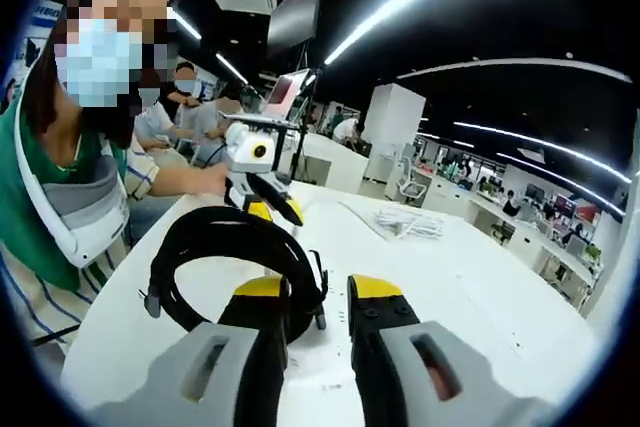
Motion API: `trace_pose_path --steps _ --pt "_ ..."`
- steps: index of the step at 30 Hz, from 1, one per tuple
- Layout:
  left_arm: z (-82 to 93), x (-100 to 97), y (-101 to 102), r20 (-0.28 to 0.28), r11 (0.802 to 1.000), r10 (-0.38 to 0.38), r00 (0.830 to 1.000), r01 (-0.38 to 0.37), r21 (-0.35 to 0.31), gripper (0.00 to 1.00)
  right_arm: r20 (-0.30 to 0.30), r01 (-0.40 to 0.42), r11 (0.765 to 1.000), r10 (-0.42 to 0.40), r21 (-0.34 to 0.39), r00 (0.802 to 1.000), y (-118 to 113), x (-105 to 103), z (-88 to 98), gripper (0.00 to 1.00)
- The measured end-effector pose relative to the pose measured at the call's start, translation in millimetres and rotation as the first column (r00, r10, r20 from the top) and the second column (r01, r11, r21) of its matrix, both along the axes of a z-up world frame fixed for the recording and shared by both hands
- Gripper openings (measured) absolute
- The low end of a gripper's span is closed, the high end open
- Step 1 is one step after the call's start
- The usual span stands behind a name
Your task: Straighten the power strip on the desk, plug the charger into it
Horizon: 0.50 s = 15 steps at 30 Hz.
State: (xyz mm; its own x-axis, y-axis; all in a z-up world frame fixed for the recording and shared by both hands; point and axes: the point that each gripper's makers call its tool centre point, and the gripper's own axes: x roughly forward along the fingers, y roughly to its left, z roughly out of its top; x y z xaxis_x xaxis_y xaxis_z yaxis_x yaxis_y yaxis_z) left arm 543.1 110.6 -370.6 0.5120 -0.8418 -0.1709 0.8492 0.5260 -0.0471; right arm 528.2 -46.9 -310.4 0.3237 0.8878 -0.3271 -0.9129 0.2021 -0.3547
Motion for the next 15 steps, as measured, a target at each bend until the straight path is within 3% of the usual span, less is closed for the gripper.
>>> trace_pose_path --steps 5,9,11,15 --pt "0.6 -0.8 -0.7 0.003 1.000 -0.005 1.000 0.005 0.001 0.29 -0.011 0.024 0.983 -0.026 -0.180 1.000 2.0 0.2 -8.1 0.22" --pt "2.2 -1.7 -0.3 0.006 1.000 -0.007 1.000 0.007 -0.005 0.29 -0.022 0.033 0.946 -0.042 -0.324 0.999 4.6 0.6 -17.6 0.22" --pt "2.6 -2.3 -0.3 0.008 1.000 -0.008 1.000 0.008 -0.008 0.29 -0.067 0.054 0.929 -0.084 -0.366 0.994 5.2 1.5 -22.2 0.21" --pt "3.4 -3.2 -0.9 0.008 1.000 -0.013 1.000 0.013 -0.013 0.29 -0.072 0.061 0.889 -0.105 -0.454 0.992 6.6 2.2 -30.0 0.22"
